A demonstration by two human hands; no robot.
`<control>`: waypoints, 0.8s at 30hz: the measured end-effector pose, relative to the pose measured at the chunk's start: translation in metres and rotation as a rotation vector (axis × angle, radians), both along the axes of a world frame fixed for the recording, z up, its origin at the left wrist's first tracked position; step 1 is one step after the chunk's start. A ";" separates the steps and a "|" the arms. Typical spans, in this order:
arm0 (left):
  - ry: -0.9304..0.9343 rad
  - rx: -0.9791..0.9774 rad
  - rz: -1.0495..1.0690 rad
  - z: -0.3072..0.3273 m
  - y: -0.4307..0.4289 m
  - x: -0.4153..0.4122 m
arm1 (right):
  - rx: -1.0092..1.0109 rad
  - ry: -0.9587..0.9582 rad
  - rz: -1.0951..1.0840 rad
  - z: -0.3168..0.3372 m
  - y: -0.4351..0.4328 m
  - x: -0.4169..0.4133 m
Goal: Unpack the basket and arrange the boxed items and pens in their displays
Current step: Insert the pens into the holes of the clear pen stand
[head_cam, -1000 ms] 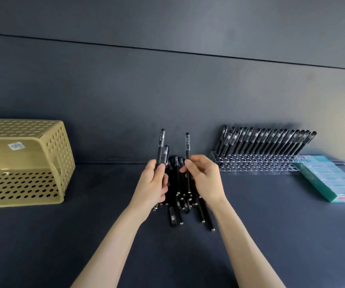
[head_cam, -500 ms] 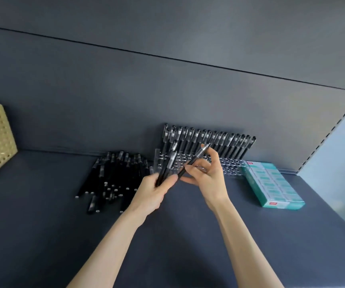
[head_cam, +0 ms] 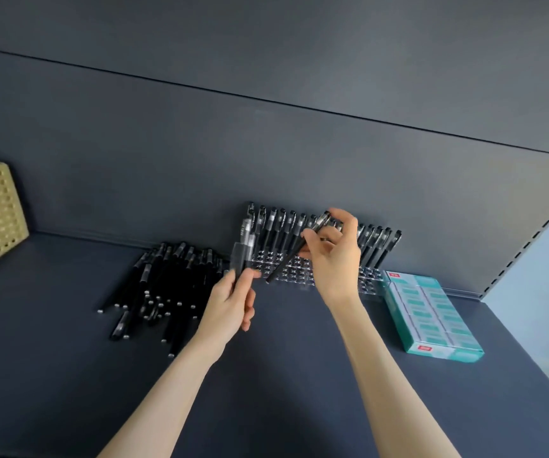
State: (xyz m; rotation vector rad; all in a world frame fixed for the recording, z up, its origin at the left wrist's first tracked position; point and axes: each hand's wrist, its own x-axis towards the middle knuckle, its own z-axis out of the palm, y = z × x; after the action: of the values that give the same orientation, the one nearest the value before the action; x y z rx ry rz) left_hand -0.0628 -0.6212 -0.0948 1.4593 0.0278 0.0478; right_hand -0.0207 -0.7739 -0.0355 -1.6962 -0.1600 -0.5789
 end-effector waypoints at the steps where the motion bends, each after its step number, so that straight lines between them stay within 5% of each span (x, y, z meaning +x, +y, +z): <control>1: -0.007 -0.013 0.028 0.001 0.004 0.003 | -0.006 -0.025 -0.015 0.002 0.003 0.004; 16: -0.018 -0.180 0.085 -0.008 0.025 0.021 | -0.336 -0.185 -0.097 -0.015 0.039 0.050; 24: -0.049 -0.111 0.122 -0.007 0.019 0.020 | -0.494 -0.197 -0.141 -0.025 0.039 0.049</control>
State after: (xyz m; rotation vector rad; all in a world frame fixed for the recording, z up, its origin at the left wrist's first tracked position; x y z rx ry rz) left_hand -0.0425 -0.6021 -0.1014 1.3436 0.0784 0.1793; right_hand 0.0283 -0.7350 -0.0609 -2.1372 -0.3482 -0.8641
